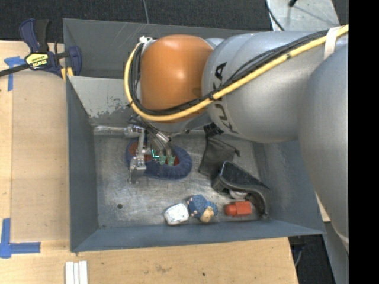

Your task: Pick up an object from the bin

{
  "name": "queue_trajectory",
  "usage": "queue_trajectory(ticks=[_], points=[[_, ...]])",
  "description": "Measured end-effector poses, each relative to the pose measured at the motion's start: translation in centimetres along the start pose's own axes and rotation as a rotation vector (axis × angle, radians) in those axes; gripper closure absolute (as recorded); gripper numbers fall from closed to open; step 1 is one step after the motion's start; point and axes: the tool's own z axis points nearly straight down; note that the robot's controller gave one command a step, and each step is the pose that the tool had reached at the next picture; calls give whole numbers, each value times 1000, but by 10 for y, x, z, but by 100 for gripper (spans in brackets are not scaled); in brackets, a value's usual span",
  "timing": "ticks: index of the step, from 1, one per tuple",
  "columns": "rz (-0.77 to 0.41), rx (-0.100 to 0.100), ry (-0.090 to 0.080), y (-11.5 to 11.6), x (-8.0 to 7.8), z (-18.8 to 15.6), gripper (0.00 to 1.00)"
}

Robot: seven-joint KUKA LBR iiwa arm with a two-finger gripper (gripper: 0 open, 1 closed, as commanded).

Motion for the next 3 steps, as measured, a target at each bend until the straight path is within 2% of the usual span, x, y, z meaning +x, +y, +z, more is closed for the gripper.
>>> queue_trajectory(ticks=[1,2,3], points=[[226,-13,-31,-92,-37,119,0],[277,-4,-11,-97,-39,93,0],[379,-4,-10,-90,-50,81,0]])
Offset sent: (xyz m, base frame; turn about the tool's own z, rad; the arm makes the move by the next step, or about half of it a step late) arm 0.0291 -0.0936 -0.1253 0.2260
